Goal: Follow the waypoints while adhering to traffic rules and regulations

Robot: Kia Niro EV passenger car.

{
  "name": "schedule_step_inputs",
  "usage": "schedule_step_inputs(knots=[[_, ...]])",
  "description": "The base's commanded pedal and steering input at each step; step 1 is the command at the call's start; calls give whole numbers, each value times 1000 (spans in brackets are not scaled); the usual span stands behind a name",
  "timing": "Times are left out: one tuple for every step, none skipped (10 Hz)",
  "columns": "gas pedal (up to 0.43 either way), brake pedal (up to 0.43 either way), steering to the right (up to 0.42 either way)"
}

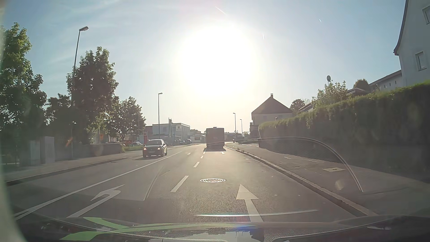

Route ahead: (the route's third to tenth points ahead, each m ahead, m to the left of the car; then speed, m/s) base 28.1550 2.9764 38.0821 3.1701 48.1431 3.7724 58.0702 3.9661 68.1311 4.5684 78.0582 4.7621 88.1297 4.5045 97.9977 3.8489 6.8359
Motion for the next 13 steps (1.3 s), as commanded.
schedule_step_inputs(knots=[[197,0,-25],[197,0,-27],[197,0,-28],[197,0,-28],[189,0,-28],[189,0,-28],[189,0,-26],[189,0,-21],[177,0,-18],[177,0,-17],[169,0,-16],[157,0,-16],[157,0,-15]])
